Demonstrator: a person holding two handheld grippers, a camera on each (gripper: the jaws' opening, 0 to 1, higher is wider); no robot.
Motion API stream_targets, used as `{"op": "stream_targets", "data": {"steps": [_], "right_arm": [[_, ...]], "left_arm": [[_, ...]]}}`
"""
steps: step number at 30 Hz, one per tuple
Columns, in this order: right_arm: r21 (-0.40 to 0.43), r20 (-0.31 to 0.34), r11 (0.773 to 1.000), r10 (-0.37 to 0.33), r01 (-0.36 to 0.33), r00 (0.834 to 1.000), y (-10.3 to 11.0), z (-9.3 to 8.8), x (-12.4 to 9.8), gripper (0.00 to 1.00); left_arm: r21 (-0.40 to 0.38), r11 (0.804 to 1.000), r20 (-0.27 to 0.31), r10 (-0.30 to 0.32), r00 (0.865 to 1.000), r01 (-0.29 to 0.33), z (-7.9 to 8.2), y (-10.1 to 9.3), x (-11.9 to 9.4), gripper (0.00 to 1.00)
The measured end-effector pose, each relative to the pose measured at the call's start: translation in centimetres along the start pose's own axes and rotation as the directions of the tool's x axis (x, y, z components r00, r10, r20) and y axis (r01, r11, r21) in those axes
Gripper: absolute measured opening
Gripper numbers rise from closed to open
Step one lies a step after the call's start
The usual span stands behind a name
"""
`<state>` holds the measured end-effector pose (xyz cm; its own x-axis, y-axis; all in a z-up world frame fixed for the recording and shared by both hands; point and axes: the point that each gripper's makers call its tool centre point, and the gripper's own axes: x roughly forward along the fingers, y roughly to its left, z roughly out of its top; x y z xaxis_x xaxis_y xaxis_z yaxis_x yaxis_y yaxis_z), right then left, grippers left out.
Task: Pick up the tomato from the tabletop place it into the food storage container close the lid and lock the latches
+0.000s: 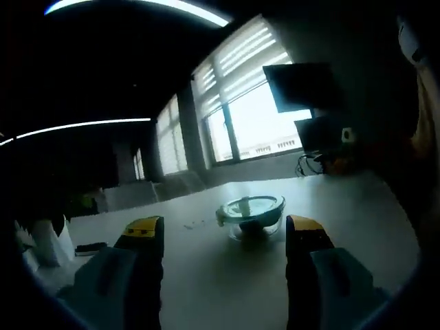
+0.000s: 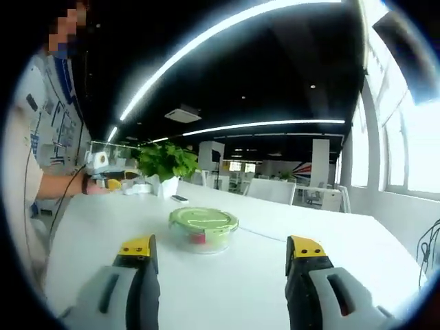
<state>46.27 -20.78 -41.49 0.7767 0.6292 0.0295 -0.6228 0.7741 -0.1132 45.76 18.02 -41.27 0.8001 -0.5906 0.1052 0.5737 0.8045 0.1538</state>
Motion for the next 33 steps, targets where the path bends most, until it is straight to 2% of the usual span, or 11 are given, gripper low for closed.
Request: {"op": "stream_targets", "data": {"steps": [2, 4, 8, 13, 16, 21, 27, 29, 33], "right_arm": [[-0.022, -0.005, 0.999, -0.036, 0.036, 0.999, -0.4, 0.0, -0.7, 0.69], [-0.012, 0.002, 0.999, -0.05, 0.05, 0.999, -0.4, 0.2, -1.4, 0.68], [-0.006, 0.006, 0.993, -0.121, 0.121, 0.993, -1.0, 0.3, -2.7, 0.67], [0.016, 0.01, 0.984, -0.179, 0.179, 0.984, -1.7, 0.1, -4.1, 0.64], [0.025, 0.014, 0.981, -0.192, 0.191, 0.981, -1.9, -0.1, -4.4, 0.64], [0.044, 0.018, 0.979, -0.202, 0.201, 0.979, -2.2, -0.4, -4.4, 0.63], [0.048, 0.017, 0.98, -0.195, 0.194, 0.981, -2.3, -0.6, -4.3, 0.63], [0.039, 0.014, 0.979, -0.201, 0.201, 0.979, -2.3, -0.8, -4.2, 0.63], [0.054, 0.016, 0.979, -0.199, 0.198, 0.98, -2.0, -0.6, -4.3, 0.63]], "left_arm": [[-0.003, 1.0, 0.03, -0.001, 1.0, 0.001, 0.3, -0.3, -1.0, 0.68], [0.014, 1.0, 0.004, 0.023, 1.0, -0.023, -0.2, 0.0, -1.7, 0.68], [0.029, 0.998, -0.001, 0.058, 0.998, -0.058, 0.0, 0.2, -3.2, 0.67], [0.035, 0.991, -0.001, 0.127, 0.992, -0.127, 0.5, 1.4, -4.6, 0.67], [0.028, 0.985, 0.009, 0.172, 0.985, -0.172, 0.8, 2.3, -5.5, 0.67], [0.005, 0.98, 0.019, 0.198, 0.98, -0.198, 0.6, 2.9, -6.0, 0.66], [-0.001, 0.981, 0.023, 0.192, 0.981, -0.192, 0.7, 2.6, -6.0, 0.66], [-0.026, 0.984, 0.036, 0.176, 0.984, -0.175, 0.7, 2.2, -5.8, 0.66], [-0.01, 0.983, 0.024, 0.181, 0.983, -0.181, 0.4, 2.3, -5.7, 0.66]]}}
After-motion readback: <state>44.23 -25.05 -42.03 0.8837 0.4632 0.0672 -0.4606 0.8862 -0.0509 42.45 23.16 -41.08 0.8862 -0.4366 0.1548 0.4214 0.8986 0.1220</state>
